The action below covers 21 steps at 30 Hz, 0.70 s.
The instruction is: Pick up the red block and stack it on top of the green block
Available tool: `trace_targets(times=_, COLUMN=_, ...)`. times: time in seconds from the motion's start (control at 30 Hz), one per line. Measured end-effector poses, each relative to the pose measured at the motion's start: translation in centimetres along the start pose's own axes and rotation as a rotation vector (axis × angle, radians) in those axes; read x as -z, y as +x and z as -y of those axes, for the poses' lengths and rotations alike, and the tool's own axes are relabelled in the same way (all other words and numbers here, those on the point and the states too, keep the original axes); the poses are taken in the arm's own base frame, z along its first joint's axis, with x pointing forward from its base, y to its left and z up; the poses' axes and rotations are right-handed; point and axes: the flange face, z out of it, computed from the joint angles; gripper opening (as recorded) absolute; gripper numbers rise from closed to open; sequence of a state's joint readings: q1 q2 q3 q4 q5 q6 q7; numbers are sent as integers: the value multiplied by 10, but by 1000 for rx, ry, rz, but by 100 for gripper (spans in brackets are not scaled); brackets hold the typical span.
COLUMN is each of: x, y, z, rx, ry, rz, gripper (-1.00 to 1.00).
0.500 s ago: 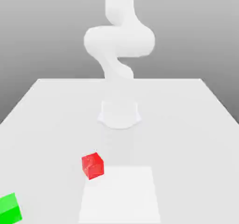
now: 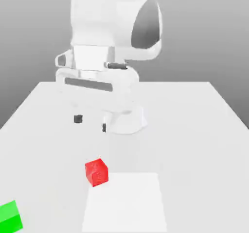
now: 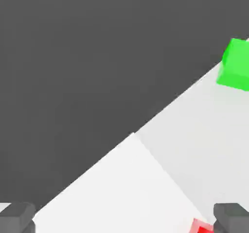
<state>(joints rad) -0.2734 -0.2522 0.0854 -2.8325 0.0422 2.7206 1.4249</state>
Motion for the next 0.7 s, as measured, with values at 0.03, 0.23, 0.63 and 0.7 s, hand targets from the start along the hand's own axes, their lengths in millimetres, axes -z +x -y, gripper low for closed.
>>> trace_targets(times=0.03, x=-24, y=3, z=-16, rx=-57, ry=-45, rz=3, gripper=0)
trace_targets(times=0.23, x=-112, y=8, z=-56, rx=-178, ry=-138, rz=7, gripper=0)
trace_targets(times=0.63, x=-112, y=8, z=-56, rx=-178, ry=-138, rz=6, gripper=-100)
trace_targets(times=0.7, x=-96, y=8, z=-54, rx=-178, ry=-138, rz=6, gripper=-100)
